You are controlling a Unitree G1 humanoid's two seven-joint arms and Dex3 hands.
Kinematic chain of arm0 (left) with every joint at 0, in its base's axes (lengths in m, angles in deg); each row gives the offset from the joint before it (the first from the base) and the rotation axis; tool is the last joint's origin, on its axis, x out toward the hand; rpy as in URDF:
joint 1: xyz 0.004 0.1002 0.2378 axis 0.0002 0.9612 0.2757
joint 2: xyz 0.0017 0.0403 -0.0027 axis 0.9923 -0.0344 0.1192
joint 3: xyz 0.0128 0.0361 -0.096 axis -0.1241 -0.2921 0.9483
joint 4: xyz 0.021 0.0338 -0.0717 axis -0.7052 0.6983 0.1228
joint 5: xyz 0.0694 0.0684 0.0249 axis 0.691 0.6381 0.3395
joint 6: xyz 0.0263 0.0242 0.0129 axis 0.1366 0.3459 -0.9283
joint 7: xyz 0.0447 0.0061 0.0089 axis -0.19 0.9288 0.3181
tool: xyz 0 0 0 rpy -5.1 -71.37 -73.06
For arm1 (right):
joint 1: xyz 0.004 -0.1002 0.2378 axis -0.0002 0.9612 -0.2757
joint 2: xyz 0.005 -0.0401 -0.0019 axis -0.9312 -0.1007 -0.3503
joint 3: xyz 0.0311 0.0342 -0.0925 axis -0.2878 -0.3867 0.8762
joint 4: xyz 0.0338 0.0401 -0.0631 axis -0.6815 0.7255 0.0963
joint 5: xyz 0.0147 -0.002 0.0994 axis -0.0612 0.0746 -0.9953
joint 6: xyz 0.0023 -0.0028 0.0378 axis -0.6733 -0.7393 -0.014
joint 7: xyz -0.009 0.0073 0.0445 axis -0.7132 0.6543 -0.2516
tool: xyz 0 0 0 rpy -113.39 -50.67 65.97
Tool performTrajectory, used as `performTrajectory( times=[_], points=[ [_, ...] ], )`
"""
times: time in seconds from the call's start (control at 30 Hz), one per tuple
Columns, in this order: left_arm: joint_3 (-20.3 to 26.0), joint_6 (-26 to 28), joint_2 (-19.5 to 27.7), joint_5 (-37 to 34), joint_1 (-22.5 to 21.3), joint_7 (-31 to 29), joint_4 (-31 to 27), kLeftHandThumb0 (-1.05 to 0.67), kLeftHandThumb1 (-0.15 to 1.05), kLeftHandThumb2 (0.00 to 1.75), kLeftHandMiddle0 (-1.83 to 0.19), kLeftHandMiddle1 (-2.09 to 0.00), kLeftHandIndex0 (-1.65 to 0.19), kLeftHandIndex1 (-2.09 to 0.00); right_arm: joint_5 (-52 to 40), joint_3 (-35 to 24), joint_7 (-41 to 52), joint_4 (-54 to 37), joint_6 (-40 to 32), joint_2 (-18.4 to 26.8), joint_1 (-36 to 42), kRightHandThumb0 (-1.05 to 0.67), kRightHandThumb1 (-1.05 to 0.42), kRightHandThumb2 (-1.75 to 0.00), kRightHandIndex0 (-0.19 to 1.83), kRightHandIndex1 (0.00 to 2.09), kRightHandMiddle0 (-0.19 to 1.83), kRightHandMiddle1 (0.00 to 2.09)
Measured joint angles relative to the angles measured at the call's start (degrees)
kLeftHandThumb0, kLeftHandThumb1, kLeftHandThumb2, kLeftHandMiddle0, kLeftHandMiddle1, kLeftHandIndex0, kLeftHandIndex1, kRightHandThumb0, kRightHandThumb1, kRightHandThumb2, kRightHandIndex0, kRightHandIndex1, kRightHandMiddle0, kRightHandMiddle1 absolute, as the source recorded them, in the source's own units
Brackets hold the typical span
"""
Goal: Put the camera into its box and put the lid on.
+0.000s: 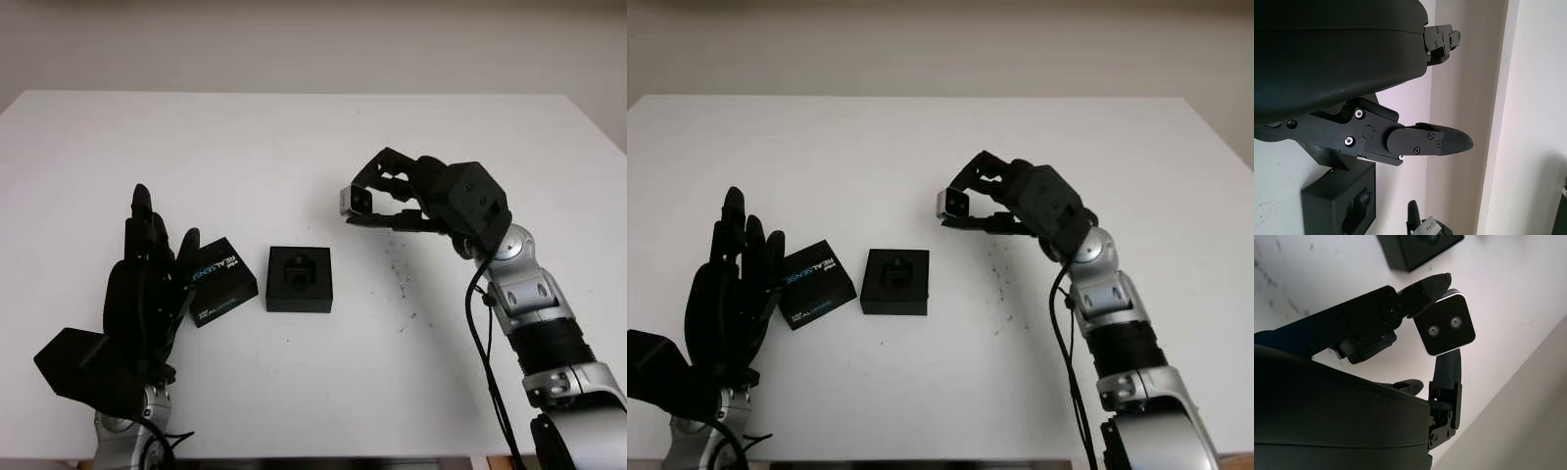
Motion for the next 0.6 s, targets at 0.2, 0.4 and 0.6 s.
performTrajectory(
  times=[0.2, 0.4, 0.6],
  points=[
    [-0.6, -0.1, -0.6, 0.0, 0.4, 0.1, -0.3, -0.55, 1.05, 0.31, 0.06, -0.05, 0.12, -0.06, -1.5, 0.4, -0.2, -11.7, -13.4, -2.5, 4.4, -0.37, -1.02, -0.06, 0.32, 0.07, 0.16, 2.09],
    [-1.2, -0.2, -1.2, 0.1, 0.5, 0.9, -0.7, -0.54, 1.05, 0.30, 0.05, -0.05, 0.11, -0.06, -2.0, 1.2, -1.0, -17.3, -18.8, -4.8, 5.6, -0.34, -1.02, -0.06, 0.33, 0.07, 0.20, 2.09],
    [-1.8, -0.2, -1.6, 0.1, 0.6, 1.1, -0.7, -0.54, 1.05, 0.32, 0.06, -0.05, 0.12, -0.05, -2.0, 3.1, -0.8, -18.7, -19.9, -5.2, 6.1, -0.34, -1.02, -0.06, 0.32, 0.07, 0.16, 2.09]
  ],
)
